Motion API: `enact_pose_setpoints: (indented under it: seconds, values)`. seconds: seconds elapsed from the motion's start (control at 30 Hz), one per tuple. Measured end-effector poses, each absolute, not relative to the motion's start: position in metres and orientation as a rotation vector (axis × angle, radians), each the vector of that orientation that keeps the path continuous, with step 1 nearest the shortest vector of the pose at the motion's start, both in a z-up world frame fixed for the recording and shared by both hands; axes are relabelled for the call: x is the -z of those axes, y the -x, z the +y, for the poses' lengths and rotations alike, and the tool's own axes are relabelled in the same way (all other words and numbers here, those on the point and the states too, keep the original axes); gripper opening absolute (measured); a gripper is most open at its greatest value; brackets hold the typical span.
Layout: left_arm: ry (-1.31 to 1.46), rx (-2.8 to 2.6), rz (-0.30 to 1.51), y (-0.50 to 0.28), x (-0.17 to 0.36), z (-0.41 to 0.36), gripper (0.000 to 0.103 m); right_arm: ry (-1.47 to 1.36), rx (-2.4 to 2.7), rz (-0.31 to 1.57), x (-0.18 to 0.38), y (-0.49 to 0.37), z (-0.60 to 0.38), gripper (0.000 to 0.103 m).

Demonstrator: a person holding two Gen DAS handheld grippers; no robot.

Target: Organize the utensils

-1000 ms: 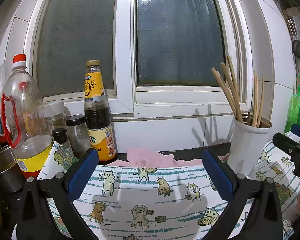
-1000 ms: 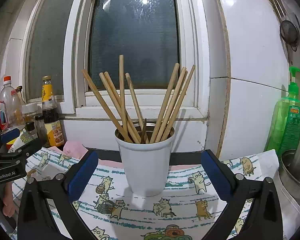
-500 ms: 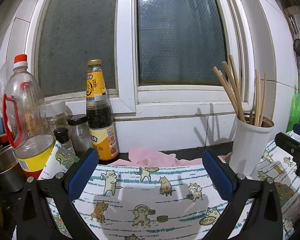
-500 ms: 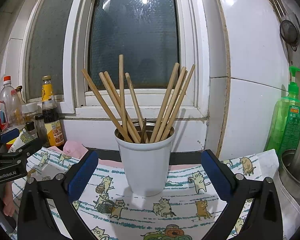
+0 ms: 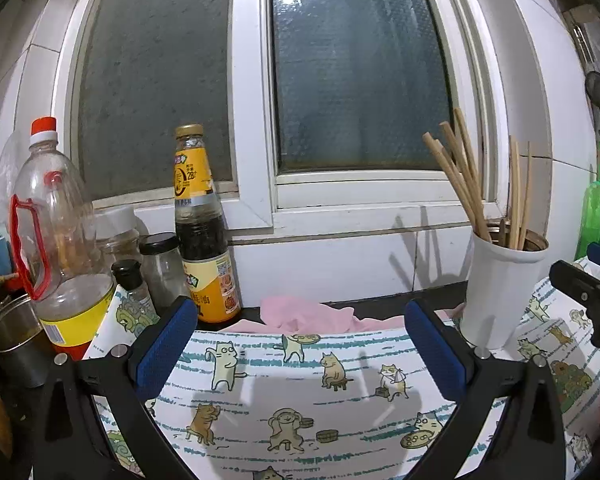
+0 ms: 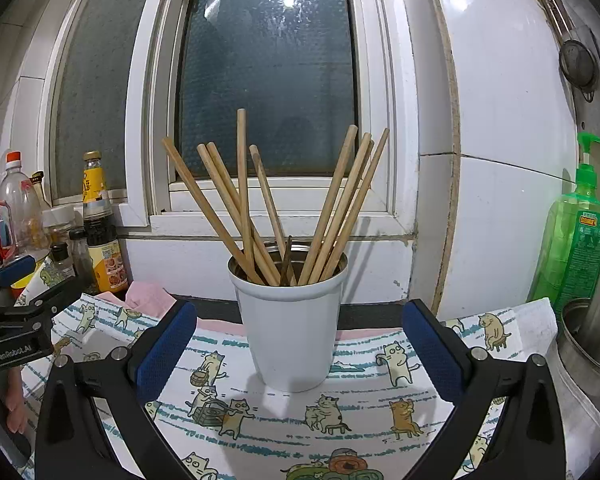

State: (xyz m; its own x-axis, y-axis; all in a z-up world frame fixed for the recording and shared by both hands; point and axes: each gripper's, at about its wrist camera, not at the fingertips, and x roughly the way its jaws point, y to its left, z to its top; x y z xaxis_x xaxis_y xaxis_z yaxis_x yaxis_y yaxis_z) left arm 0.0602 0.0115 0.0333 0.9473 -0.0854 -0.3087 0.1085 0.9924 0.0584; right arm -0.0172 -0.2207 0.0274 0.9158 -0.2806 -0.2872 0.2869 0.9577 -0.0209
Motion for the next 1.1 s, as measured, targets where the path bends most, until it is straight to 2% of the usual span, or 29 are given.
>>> enact_pose_setpoints:
  seconds: [1.1]
  values:
    - [-0.082, 0.085, 0.314, -0.0616, -0.0329, 0.0131, 0.103, -0.021, 0.302, 0.293, -0.028, 0.018, -0.2215, 0.103]
